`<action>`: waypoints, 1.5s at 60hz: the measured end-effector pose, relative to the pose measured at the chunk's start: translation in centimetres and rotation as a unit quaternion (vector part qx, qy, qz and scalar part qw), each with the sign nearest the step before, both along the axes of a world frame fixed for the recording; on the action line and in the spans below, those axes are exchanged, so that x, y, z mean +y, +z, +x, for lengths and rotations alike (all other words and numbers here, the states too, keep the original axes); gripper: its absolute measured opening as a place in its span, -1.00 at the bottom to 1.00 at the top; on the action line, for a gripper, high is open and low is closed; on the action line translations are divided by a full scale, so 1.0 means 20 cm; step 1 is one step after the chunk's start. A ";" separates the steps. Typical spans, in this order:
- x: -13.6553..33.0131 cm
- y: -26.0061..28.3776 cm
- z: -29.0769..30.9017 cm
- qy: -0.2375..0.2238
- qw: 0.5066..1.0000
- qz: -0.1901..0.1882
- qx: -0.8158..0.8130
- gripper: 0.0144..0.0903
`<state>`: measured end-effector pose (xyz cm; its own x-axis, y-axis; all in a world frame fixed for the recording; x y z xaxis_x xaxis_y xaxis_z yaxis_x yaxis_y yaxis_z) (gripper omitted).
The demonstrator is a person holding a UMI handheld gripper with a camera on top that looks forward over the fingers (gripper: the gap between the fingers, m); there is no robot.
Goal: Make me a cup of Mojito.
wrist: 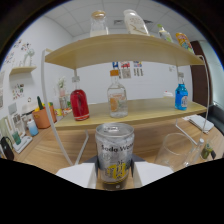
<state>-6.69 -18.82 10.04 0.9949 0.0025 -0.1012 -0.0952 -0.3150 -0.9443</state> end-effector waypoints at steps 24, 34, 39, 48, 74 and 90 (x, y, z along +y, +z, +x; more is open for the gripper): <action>-0.02 -0.12 -0.03 0.003 0.998 0.014 -0.057 -0.01; -0.05 -0.12 -0.02 -0.004 0.998 0.017 -0.058 0.03; -0.05 -0.13 -0.02 -0.006 0.998 0.003 -0.062 0.05; -0.11 -0.11 -0.03 -0.003 0.997 -0.037 -0.071 0.79; -0.55 0.22 -0.01 0.012 0.989 -0.118 -0.085 0.88; -0.76 0.23 0.32 -0.007 0.983 -0.157 -0.092 0.88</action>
